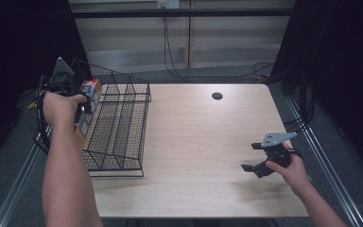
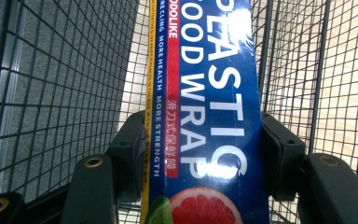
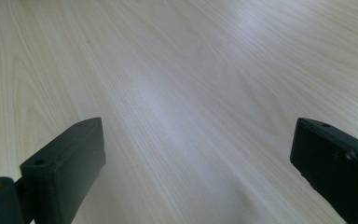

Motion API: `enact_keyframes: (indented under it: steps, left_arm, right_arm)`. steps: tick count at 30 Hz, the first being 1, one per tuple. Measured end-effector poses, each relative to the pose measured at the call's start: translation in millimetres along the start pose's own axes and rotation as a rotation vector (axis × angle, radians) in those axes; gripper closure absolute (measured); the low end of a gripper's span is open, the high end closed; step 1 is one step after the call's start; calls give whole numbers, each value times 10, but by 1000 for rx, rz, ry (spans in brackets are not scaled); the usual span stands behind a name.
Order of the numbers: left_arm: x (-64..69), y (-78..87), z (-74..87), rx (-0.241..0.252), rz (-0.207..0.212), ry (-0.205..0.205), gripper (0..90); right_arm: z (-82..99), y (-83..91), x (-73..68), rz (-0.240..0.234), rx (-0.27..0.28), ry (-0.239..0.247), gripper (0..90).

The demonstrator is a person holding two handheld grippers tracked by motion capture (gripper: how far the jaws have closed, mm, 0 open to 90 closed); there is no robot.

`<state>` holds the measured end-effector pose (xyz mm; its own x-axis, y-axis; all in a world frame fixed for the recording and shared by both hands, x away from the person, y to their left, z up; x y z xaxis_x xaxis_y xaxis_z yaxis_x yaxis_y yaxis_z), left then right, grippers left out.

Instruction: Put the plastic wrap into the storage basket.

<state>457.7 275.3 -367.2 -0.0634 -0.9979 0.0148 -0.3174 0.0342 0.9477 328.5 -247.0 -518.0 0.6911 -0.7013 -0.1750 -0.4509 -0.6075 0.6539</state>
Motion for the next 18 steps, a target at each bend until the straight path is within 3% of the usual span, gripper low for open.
enact_keyframes:
  steps: [18]
  left_arm:
    - [25,-110,8,-33,5,-15,423]
  right_arm:
    - [11,0,3,-1,-6,-3,30]
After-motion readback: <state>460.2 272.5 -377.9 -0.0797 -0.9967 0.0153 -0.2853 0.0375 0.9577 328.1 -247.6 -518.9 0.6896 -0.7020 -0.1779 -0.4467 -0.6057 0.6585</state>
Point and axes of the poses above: each handheld gripper's, and its own axes: y roughly backward along the jaws, z roughly out of its underside, x roughly to its right, the point moved 9 cm from there along -y, roughly forward along the jaws, and after that the axes turned 9 degrees about -y, right-handed, at the moved point
